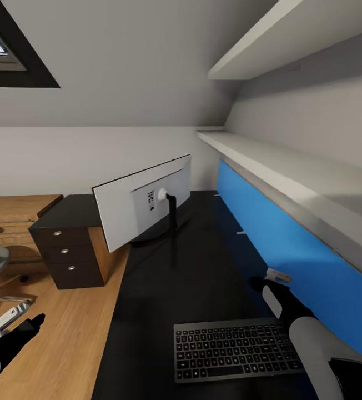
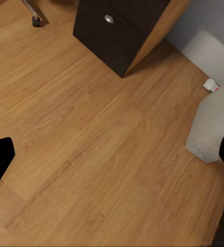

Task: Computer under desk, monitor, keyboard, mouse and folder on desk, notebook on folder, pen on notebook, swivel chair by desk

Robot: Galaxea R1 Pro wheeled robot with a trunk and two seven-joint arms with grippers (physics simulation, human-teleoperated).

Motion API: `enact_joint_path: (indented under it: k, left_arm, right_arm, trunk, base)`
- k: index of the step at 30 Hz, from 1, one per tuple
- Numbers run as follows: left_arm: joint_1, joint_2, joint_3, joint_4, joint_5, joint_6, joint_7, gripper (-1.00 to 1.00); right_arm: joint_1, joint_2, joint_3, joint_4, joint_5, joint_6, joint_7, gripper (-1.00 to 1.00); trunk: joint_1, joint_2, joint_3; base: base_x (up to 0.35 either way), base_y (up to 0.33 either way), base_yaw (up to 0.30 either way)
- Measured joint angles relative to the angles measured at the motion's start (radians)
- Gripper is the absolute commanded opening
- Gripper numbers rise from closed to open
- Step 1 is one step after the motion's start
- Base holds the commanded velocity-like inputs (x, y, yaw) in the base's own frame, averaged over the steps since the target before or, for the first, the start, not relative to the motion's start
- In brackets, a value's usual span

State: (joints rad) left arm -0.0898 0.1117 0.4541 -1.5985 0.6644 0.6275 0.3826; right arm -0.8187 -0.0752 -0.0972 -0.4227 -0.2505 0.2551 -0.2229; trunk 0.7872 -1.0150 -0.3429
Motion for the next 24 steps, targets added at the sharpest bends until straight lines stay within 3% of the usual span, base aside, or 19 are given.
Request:
enact_joint_path:
  k: [9,24]
  left_arm:
    - [0.000,0.000,0.000,0.000,0.000,0.000,0.000,1.00]
    - [0.000,0.000,0.000,0.000,0.000,0.000,0.000,1.00]
  right_arm:
    - [0.000,0.000,0.000,0.000,0.000,0.000,-0.002,1.00]
    - [0.000,-0.001,0.000,0.000,0.000,0.000,-0.004,1.00]
  trunk:
    - [0.000,0.000,0.000]
    - [0.000,0.000,0.000]
  base:
    - [0.000,0.230,0.000]
    - [0.000,0.004,0.000]
